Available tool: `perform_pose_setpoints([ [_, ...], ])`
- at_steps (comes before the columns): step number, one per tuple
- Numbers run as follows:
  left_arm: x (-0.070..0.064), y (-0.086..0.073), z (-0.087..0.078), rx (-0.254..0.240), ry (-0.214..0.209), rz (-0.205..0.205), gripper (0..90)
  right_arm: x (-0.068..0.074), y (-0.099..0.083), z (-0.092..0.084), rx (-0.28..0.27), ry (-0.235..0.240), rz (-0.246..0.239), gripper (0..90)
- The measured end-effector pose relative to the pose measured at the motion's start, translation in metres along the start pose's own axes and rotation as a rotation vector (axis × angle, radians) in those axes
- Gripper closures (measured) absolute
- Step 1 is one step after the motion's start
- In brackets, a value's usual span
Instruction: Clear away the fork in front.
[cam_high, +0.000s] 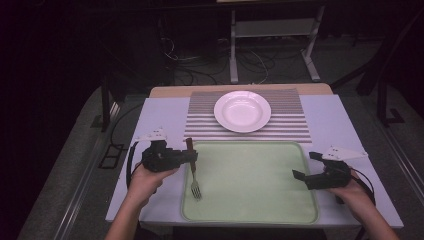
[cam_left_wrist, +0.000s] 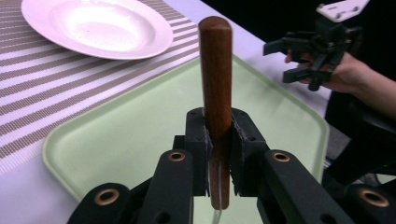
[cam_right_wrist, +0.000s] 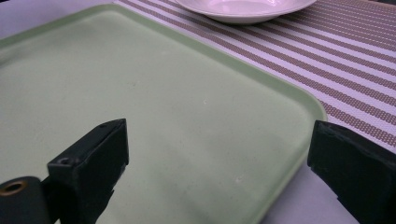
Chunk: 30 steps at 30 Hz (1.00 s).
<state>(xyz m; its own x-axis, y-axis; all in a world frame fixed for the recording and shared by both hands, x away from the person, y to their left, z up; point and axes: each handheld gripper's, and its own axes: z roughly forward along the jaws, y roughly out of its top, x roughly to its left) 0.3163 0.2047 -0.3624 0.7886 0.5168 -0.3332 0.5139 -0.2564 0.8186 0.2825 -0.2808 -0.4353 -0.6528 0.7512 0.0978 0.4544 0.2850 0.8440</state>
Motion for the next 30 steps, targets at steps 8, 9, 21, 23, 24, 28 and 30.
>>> perform_pose_setpoints([
  [8,0.017,0.003,0.029,0.016,0.037,-0.039,75.6,-0.001,0.000,-0.001,-0.001,-0.016,-0.014,5.7],
  [9,0.017,0.003,0.029,0.016,0.037,-0.039,75.3,-0.002,0.000,-0.001,-0.002,-0.016,-0.013,5.7],
  [21,0.036,-0.015,0.046,0.031,0.108,-0.115,71.0,-0.004,0.000,-0.003,-0.007,-0.020,-0.022,5.8],
  [23,0.038,-0.016,0.046,0.035,0.111,-0.120,70.5,-0.004,0.000,-0.003,-0.006,-0.019,-0.023,5.8],
  [24,0.040,-0.018,0.046,0.038,0.115,-0.129,70.2,-0.004,0.000,-0.002,-0.003,-0.016,-0.028,5.8],
  [28,0.042,-0.022,0.050,0.063,0.121,-0.135,69.3,-0.003,0.000,-0.002,-0.001,-0.013,-0.031,5.8],
  [30,0.043,-0.024,0.053,0.079,0.121,-0.136,69.0,-0.003,0.000,-0.001,-0.001,-0.012,-0.031,5.8],
])
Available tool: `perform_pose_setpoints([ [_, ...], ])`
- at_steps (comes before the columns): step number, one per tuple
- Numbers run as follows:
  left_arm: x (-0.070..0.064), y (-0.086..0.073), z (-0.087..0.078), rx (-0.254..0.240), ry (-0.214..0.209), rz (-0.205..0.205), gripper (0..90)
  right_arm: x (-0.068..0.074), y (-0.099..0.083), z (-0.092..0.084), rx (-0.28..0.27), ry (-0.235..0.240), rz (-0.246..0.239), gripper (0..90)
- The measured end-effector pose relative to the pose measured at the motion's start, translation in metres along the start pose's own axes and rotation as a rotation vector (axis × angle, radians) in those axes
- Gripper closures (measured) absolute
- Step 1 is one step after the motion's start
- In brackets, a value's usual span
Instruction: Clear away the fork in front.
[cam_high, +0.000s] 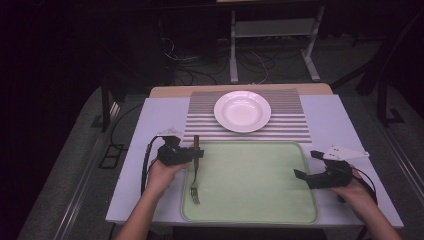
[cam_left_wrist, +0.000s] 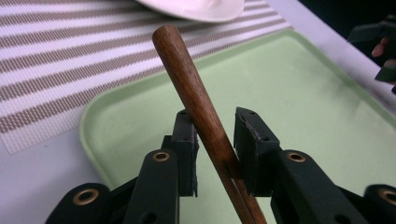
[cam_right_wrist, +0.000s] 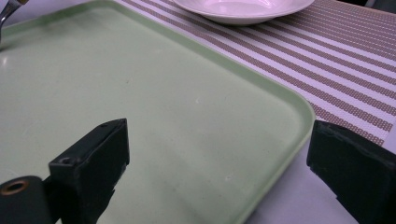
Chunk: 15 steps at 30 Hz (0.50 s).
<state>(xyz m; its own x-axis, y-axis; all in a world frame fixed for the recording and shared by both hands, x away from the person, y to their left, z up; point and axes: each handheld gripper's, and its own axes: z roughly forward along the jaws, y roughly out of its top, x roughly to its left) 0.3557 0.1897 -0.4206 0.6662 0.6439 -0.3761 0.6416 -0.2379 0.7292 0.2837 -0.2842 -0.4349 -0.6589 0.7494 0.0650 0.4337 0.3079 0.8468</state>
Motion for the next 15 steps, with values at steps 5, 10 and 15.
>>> perform_pose_setpoints([
  [5,0.001,-0.002,0.005,0.024,0.003,-0.010,68.9,0.000,0.000,0.000,0.002,0.003,-0.002,5.9],
  [10,0.006,-0.007,0.012,0.067,0.021,-0.053,68.4,0.001,0.000,0.000,0.001,0.004,-0.004,5.8],
  [15,0.010,-0.011,0.015,0.092,0.040,-0.071,67.4,0.000,0.000,0.000,0.000,0.005,-0.004,5.9],
])
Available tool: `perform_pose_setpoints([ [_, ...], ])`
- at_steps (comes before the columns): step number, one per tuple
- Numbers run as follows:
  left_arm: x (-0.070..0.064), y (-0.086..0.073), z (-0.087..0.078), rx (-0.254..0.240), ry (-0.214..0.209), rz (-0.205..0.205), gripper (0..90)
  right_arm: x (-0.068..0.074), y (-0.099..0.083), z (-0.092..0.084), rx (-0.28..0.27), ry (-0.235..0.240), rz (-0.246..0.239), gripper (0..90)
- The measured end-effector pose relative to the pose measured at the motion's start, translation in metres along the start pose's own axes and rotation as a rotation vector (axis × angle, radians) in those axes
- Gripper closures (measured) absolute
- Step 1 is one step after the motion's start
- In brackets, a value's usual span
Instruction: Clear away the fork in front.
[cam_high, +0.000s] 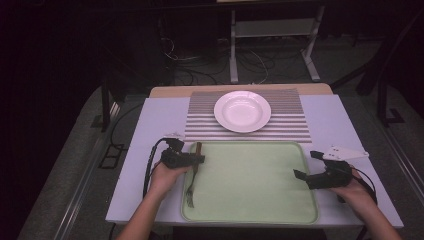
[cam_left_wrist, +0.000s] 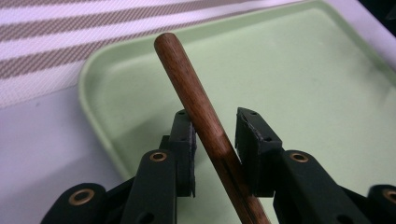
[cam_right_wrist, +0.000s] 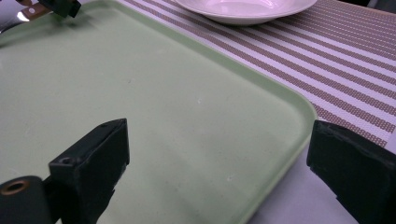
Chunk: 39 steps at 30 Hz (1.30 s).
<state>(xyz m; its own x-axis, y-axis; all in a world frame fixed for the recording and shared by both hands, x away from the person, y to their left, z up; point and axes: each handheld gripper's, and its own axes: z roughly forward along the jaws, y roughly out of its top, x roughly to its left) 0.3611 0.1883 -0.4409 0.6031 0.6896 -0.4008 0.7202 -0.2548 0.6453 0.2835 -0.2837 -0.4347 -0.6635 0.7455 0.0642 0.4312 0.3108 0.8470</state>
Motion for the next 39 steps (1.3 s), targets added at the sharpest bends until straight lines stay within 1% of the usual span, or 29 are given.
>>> perform_pose_setpoints([
  [1,0.001,-0.001,0.000,0.004,0.004,-0.009,67.4,0.000,0.000,0.000,0.000,0.000,0.001,5.8],
  [4,0.002,-0.001,0.002,0.017,0.013,-0.012,66.1,0.000,0.000,0.000,0.000,0.000,0.000,5.9],
  [5,0.002,-0.002,0.003,0.018,0.010,-0.015,64.7,0.000,0.000,0.000,0.000,0.000,0.000,5.9],
  [8,0.001,-0.002,0.003,0.018,0.013,-0.014,64.9,0.000,0.000,0.000,-0.001,0.000,-0.001,5.9],
  [10,0.001,-0.001,0.001,0.005,0.026,-0.008,64.8,0.000,0.000,0.000,-0.002,-0.001,-0.001,5.9],
  [11,0.001,-0.001,0.001,0.005,0.026,-0.008,64.9,0.000,0.000,0.000,-0.003,-0.001,0.000,5.9],
  [12,0.000,0.000,-0.001,-0.004,0.032,0.003,65.7,0.000,0.000,0.000,-0.002,-0.001,0.001,5.9],
  [13,-0.002,0.000,-0.002,-0.017,0.034,0.010,68.1,0.000,0.000,0.000,-0.002,-0.001,0.001,5.9],
  [14,-0.004,0.001,-0.002,-0.028,0.030,0.015,68.1,0.000,0.000,0.000,-0.002,-0.001,0.001,5.9],
  [15,-0.009,0.004,-0.002,-0.037,0.019,0.043,74.0,0.000,0.000,0.000,-0.002,-0.001,0.000,5.9],
  [16,-0.009,0.004,-0.002,-0.037,0.019,0.043,77.4,0.000,0.000,0.000,-0.002,-0.001,0.000,5.9],
  [17,-0.014,0.006,0.002,-0.034,0.008,0.073,80.3,0.000,0.000,0.000,-0.001,0.000,-0.001,5.9],
  [18,-0.017,0.007,0.004,-0.030,-0.002,0.084,83.8,0.000,0.000,0.000,-0.001,0.000,-0.002,5.9],
  [19,-0.017,0.007,0.004,-0.030,-0.002,0.084,86.1,0.000,0.000,0.000,0.002,0.000,-0.002,5.9],
  [20,-0.021,0.008,0.010,-0.021,-0.032,0.102,87.8,0.000,0.000,0.000,0.003,0.000,-0.004,5.9],
  [21,-0.021,0.008,0.010,-0.021,-0.032,0.102,88.9,0.000,0.000,0.000,0.002,0.000,-0.005,5.9],
  [22,-0.024,0.008,0.017,0.009,-0.019,0.123,89.0,0.000,0.000,0.000,0.002,0.000,-0.003,5.9],
  [23,-0.024,0.008,0.020,0.023,-0.011,0.131,89.0,0.000,0.000,0.000,0.001,0.001,-0.001,5.9],
  [24,-0.024,0.008,0.020,0.023,-0.011,0.131,89.0,0.000,0.000,0.000,0.001,0.001,-0.001,5.9],
  [25,-0.023,0.008,0.023,0.038,0.008,0.137,89.0,0.000,-0.001,0.000,0.002,0.004,0.001,5.9],
  [26,-0.023,0.008,0.023,0.038,0.008,0.137,89.0,0.001,-0.001,-0.001,0.003,0.005,0.001,5.9],
  [28,-0.020,0.008,0.024,0.052,0.041,0.144,89.0,0.001,-0.002,-0.001,0.003,0.006,0.001,5.9],
  [29,-0.016,0.008,0.022,0.053,0.051,0.129,88.9,0.000,-0.002,-0.001,0.003,0.006,-0.001,5.9],
  [32,-0.012,0.008,0.018,0.047,0.076,0.122,88.9,0.000,-0.003,-0.002,0.004,0.008,0.000,5.9],
  [33,-0.012,0.008,0.018,0.047,0.076,0.122,88.8,0.000,-0.003,-0.002,0.005,0.009,-0.003,5.9],
  [39,-0.005,0.006,0.011,0.038,0.115,0.118,88.6,0.002,-0.002,-0.001,0.006,0.015,-0.012,6.0],
])
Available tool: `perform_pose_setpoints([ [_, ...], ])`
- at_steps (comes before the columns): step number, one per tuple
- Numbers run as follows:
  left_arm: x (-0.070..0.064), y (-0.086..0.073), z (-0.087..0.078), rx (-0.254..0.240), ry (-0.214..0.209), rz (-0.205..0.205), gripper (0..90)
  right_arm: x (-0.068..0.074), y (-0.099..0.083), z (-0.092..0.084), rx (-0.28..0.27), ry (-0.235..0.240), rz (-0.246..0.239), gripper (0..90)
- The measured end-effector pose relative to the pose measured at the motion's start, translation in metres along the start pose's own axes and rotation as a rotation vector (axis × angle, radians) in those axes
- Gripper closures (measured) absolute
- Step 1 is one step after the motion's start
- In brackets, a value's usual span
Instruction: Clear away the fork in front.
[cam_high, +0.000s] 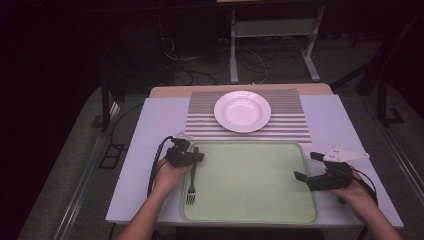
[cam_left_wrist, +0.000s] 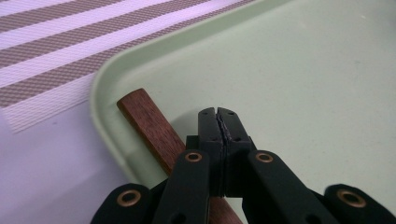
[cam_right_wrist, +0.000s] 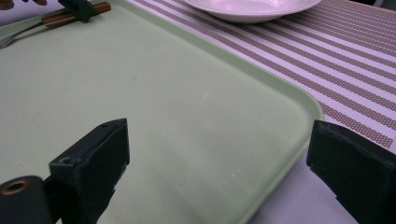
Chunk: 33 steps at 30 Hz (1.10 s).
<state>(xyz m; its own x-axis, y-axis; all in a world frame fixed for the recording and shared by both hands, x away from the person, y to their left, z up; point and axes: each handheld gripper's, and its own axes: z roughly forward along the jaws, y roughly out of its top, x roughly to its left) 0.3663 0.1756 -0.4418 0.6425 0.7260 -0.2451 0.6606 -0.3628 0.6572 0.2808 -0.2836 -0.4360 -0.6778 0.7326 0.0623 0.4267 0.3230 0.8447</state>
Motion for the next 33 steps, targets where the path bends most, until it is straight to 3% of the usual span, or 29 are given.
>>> perform_pose_setpoints([
  [7,0.000,0.000,-0.001,0.000,0.002,0.013,83.7,0.001,0.000,0.002,0.011,0.004,-0.006,6.0],
  [10,-0.003,0.000,-0.004,-0.024,-0.011,0.028,78.2,0.002,0.000,0.002,0.010,0.003,-0.008,6.0],
  [11,-0.006,0.002,-0.009,-0.057,-0.024,0.040,76.2,0.002,0.000,0.002,0.011,0.003,-0.008,6.0],
  [15,-0.011,0.002,-0.017,-0.091,-0.050,0.073,62.5,0.002,0.000,0.001,0.011,-0.001,-0.008,6.0],
  [16,-0.014,0.002,-0.023,-0.107,-0.054,0.106,57.6,0.001,0.000,0.001,0.011,-0.002,-0.009,6.0],
  [20,-0.018,0.000,-0.038,-0.150,-0.057,0.151,41.1,0.002,0.001,0.002,0.013,-0.002,-0.009,6.0],
  [27,-0.018,-0.012,-0.054,-0.187,-0.068,0.186,23.8,0.002,0.001,0.002,0.009,0.000,-0.010,6.0],
  [33,-0.016,-0.021,-0.064,-0.223,-0.057,0.183,12.3,0.003,0.001,0.002,0.007,-0.001,-0.009,6.0],
])
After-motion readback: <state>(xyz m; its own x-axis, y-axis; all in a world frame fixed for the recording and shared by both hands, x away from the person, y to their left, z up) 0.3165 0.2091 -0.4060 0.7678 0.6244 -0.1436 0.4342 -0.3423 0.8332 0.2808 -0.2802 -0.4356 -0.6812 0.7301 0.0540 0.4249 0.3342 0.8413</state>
